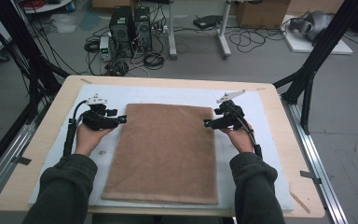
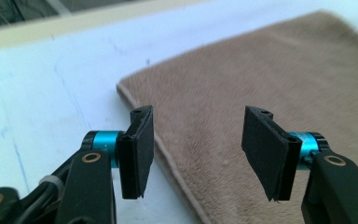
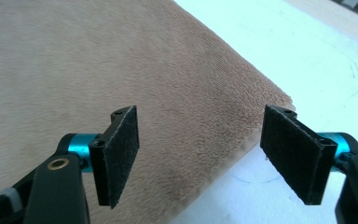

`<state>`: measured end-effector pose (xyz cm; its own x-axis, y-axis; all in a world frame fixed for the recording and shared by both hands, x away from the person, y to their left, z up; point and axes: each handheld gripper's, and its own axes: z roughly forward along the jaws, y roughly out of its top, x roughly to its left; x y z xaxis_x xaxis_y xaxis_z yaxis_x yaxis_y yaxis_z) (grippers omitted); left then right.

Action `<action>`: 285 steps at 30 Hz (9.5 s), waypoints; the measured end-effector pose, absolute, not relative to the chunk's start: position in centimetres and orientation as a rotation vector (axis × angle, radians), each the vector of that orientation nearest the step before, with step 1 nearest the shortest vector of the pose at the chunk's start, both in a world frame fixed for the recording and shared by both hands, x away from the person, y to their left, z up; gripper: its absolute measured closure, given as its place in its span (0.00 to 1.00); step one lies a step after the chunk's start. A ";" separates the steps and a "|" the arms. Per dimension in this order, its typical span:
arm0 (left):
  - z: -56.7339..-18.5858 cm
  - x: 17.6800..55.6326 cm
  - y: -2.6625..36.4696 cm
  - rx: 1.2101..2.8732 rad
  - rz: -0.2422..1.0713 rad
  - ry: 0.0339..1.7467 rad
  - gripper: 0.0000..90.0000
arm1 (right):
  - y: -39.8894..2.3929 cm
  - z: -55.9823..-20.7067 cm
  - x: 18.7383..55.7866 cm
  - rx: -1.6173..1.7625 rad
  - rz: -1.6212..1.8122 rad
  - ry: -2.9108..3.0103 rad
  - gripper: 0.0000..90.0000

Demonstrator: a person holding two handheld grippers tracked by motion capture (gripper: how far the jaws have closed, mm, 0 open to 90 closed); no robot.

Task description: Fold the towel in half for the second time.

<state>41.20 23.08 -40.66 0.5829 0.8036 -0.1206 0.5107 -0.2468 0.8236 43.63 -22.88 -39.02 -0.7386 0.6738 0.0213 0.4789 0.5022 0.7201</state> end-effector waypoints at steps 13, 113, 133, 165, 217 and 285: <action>-43.9 43.2 22.7 1.936 0.366 1.190 0.51 | -23.2 -42.9 45.6 1.129 0.958 2.430 0.31; -42.7 39.0 22.7 2.081 0.169 1.050 0.49 | -22.8 -41.2 41.1 1.146 1.142 2.700 0.35; -38.3 31.9 24.4 1.991 0.248 0.821 0.92 | -22.7 -37.2 35.3 0.781 1.344 2.731 0.85; -41.1 32.2 24.6 1.998 0.236 0.887 0.79 | -21.2 -41.2 31.7 0.733 1.323 2.811 0.68; -42.6 22.8 23.5 2.194 0.216 0.579 0.94 | -21.5 -42.2 25.5 0.556 1.150 2.851 0.94; -43.7 32.1 22.8 2.139 0.231 0.866 0.77 | -23.3 -43.4 33.4 0.886 1.189 2.715 0.77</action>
